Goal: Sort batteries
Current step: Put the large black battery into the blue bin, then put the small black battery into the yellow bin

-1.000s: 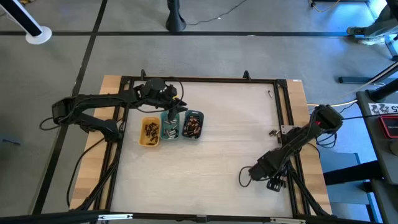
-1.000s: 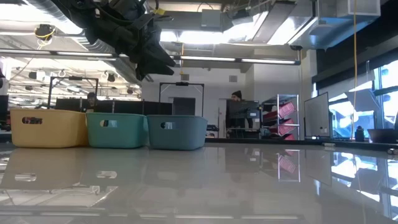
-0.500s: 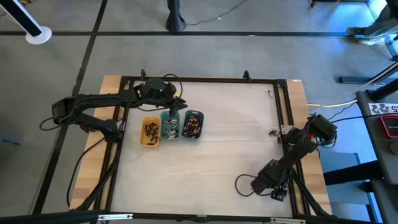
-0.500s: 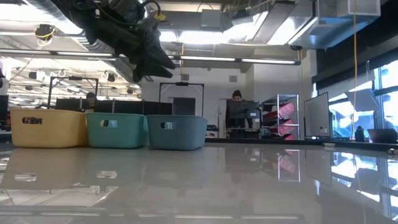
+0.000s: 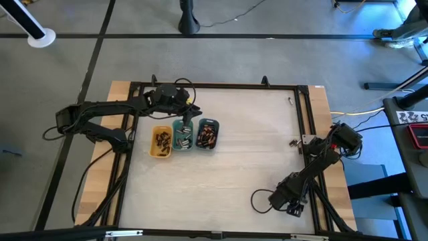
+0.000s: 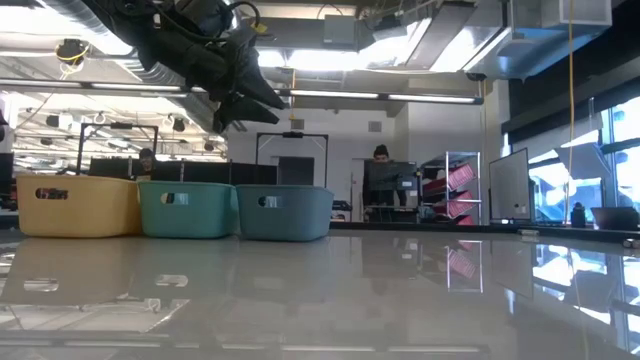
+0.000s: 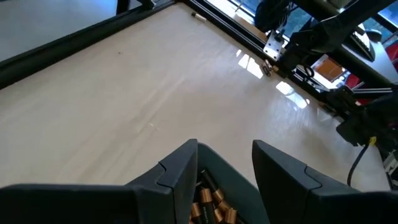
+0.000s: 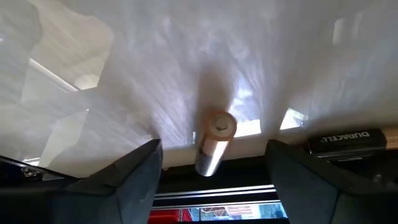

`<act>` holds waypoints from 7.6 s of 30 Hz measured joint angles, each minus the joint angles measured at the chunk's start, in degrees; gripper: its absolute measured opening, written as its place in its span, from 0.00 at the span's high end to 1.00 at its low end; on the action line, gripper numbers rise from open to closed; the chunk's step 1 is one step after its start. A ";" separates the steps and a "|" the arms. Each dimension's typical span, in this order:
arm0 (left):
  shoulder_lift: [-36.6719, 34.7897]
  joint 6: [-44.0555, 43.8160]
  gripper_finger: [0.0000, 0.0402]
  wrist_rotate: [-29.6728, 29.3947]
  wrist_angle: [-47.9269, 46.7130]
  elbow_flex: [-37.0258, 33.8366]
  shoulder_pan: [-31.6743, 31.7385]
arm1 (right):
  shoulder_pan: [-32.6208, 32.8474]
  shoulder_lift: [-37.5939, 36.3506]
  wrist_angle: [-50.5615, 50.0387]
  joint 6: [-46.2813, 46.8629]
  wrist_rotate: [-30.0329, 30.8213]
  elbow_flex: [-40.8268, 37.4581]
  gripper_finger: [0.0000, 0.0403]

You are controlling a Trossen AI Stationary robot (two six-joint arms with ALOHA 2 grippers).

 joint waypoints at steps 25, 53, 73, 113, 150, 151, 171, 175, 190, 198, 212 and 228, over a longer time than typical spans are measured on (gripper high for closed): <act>0.00 1.51 0.64 2.45 0.22 0.00 -3.06 | -3.17 -6.22 -5.16 3.19 18.70 13.58 0.91; 0.00 -10.57 0.64 20.28 30.56 0.01 -8.58 | -39.98 -16.13 33.81 -40.66 30.61 20.28 0.91; 7.15 -23.44 0.64 11.49 54.19 0.02 -10.19 | -56.07 -16.13 55.91 -50.42 1.74 20.28 0.91; 7.15 -15.55 0.64 1.56 32.74 0.00 -11.21 | -57.43 -13.03 45.71 -35.54 16.36 20.28 0.89; 7.15 -13.86 0.91 -1.21 30.96 0.02 -11.17 | -57.43 -13.03 45.56 -35.60 18.47 20.25 0.75; 7.15 -13.74 0.91 -1.24 30.88 0.02 -11.17 | -57.43 -13.03 45.58 -35.60 18.51 20.24 0.72; -0.28 -5.47 0.91 -2.48 3.89 0.00 -5.81 | -62.83 -18.97 31.93 -38.82 20.62 20.26 0.51; -1.01 -3.09 0.91 -4.89 -11.61 0.00 -5.98 | -62.70 -18.97 30.47 -39.27 21.60 20.28 0.51; 9.62 -20.76 0.91 -6.86 0.86 -0.02 -8.26 | -62.68 -18.97 29.23 -40.13 24.98 20.28 0.51; 14.06 -25.81 0.82 -5.07 1.78 -0.02 -8.65 | -62.67 -18.94 23.51 -41.42 25.93 20.28 0.51; 7.73 -19.11 0.60 -6.16 8.27 0.04 -8.34 | -62.70 -18.99 14.62 -43.14 26.16 20.28 0.51; -6.40 -11.34 0.63 -15.58 -4.21 0.04 -3.63 | -60.85 -19.02 -32.44 -45.91 21.94 14.69 0.51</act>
